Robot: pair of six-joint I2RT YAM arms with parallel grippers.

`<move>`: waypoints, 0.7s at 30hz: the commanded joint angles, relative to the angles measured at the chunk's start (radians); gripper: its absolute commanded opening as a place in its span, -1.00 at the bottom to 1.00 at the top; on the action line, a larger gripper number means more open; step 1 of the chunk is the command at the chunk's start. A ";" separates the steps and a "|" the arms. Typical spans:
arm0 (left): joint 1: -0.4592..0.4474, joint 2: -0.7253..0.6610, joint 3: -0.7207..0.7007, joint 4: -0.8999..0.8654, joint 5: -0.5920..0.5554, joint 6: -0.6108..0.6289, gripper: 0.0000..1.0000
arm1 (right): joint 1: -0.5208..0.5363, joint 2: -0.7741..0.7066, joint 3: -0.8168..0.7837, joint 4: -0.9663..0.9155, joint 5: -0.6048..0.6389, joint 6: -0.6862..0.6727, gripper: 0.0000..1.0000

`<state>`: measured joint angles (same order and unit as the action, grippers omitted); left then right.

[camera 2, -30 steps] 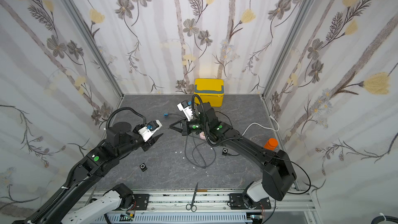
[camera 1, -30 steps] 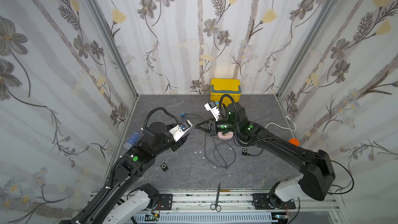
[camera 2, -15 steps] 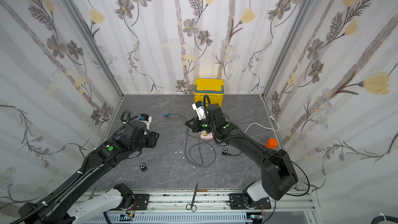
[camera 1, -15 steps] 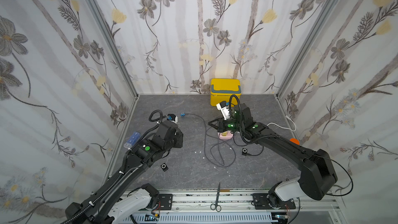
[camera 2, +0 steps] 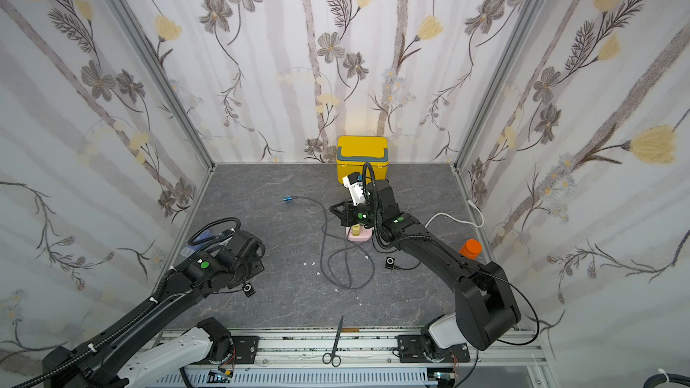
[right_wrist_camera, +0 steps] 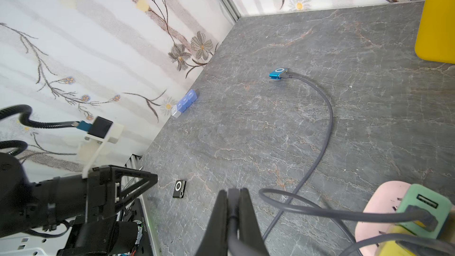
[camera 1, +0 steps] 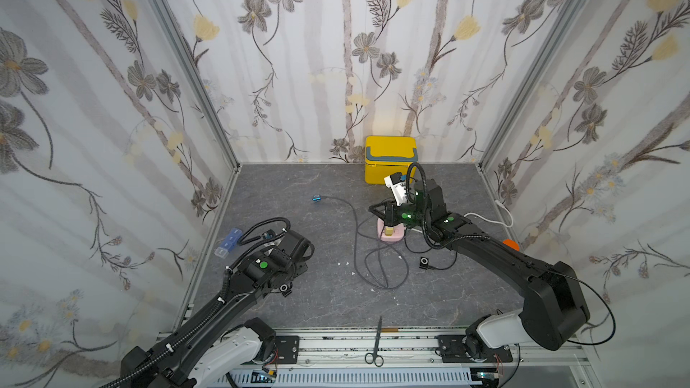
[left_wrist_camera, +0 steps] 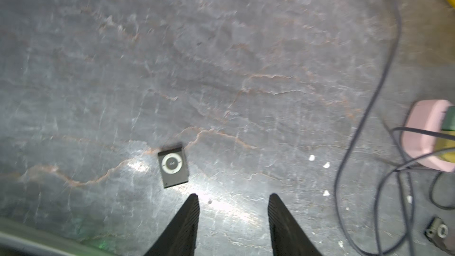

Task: Charge mp3
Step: Pick up the MP3 player from the center of the board.

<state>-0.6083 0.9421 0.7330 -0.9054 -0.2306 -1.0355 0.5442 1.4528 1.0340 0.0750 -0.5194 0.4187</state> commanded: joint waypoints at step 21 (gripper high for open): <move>0.237 -0.046 -0.287 0.209 0.096 -0.087 0.23 | -0.033 0.039 0.035 0.058 -0.071 -0.011 -1.00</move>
<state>-0.3820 0.8860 0.4541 -0.7650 -0.1307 -1.1473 0.5117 1.4849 1.0592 0.1020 -0.5728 0.4141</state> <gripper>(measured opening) 0.613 0.061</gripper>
